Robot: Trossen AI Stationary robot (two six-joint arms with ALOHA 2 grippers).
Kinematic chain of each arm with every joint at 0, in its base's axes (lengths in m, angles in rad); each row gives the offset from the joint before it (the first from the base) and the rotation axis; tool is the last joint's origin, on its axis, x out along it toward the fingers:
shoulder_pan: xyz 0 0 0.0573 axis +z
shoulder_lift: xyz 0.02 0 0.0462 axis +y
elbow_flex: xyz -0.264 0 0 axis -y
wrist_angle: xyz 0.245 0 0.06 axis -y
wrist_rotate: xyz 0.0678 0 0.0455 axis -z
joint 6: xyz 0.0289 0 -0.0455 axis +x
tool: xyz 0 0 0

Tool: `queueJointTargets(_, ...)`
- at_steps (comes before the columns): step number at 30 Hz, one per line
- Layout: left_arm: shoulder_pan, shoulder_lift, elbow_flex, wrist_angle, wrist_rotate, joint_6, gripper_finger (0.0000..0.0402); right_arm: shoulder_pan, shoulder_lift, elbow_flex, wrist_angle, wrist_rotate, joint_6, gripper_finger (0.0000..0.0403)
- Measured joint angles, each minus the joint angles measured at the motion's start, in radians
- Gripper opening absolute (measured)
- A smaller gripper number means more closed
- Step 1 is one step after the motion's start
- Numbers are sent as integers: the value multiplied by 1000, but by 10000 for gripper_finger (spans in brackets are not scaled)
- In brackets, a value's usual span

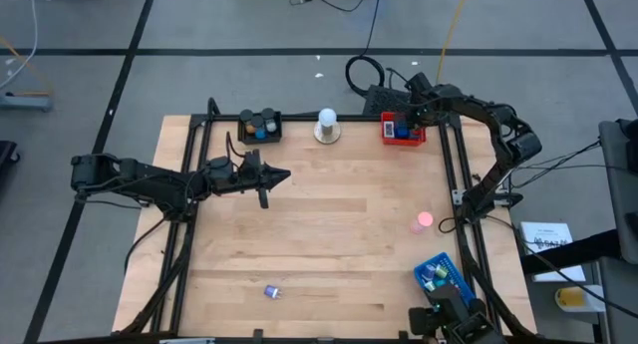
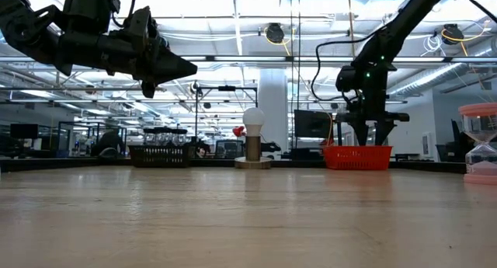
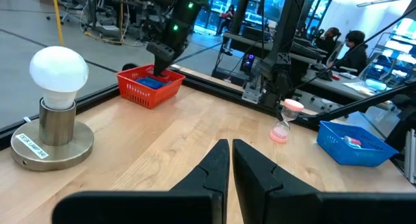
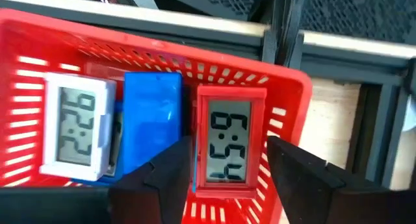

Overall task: Pick & Place Office items
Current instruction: Put the violet charger adapter into the blue bin

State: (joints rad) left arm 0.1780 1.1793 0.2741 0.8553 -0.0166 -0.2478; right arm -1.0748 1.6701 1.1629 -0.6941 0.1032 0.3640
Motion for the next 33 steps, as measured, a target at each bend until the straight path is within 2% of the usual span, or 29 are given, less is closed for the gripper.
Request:
queueJointTargets(6, -1, 0, 0, -26, 0, 0, 24, 1, -102, 0, -17, -15, -104, 192)
queueJointTargets(9, -8, 0, 0, -28, 14, -1, 24, 26, -186, -8, -38, -25, -178, 170)
queueJointTargets(11, -18, 0, 0, -28, 17, 3, 24, 57, -260, -49, 10, -30, -221, 146)
queueJointTargets(20, -24, 0, 0, -12, 8, -54, 24, 238, -606, -448, 568, -173, -257, 10)
queueJointTargets(26, 4, 0, 8, -28, 38, -198, 24, 352, -771, -624, 811, -183, -271, 18)
queueJointTargets(31, -19, 0, 8, -32, 41, -104, 24, 454, -890, -749, 1066, -188, -272, 16)
queueJointTargets(33, -31, 0, 14, -34, 45, -151, 24, 486, -925, -793, 1144, -213, -278, 13)
